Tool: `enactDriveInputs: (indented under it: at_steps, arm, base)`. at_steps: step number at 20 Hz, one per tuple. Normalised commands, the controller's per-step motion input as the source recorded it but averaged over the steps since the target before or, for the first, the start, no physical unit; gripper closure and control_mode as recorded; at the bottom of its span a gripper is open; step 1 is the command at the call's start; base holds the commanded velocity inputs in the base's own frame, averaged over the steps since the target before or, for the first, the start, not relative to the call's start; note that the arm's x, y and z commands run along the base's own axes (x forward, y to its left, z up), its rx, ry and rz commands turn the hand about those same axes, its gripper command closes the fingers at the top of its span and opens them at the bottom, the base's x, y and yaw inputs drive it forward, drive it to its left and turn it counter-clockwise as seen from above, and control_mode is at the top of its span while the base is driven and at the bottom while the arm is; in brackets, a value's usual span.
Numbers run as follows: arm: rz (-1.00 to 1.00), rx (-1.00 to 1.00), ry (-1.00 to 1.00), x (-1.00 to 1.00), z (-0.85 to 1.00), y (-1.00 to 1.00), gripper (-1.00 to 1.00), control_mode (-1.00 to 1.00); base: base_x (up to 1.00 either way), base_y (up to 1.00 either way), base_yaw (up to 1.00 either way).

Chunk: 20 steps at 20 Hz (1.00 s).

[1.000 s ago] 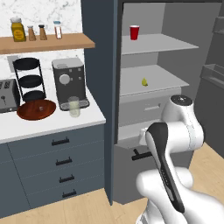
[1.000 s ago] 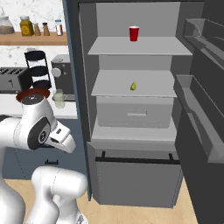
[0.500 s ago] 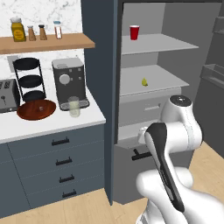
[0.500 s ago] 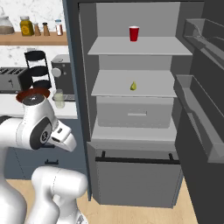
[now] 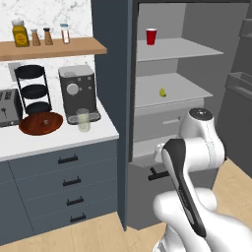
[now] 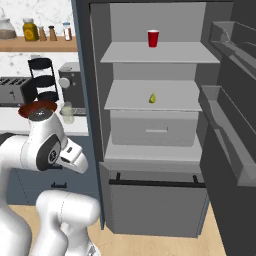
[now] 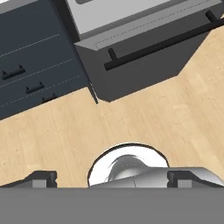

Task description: Grab a lemon wedge from the fridge and one ice cube from the ice bowl, and put them in the glass of lemonade.

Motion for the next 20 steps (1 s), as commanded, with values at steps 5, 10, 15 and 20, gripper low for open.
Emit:
enactDriveInputs:
  at_steps: [5,10,15,20]
  arm:
    - [0.0,0.0,0.0,0.0,-0.1,0.0,-1.0,-1.0]
    - [0.0,0.0,0.0,0.0,-0.08,0.0,-1.0,1.0]
    - [0.0,0.0,0.0,0.0,0.0,0.0,-1.0,1.0]
    - [0.0,0.0,0.0,0.0,0.0,0.0,-1.0,1.0]
  base:
    - [0.0,0.0,0.0]
    - [-0.14,-0.06,0.0]
    - [-0.24,-0.51,0.0]
    - [-0.07,-0.6,0.0]
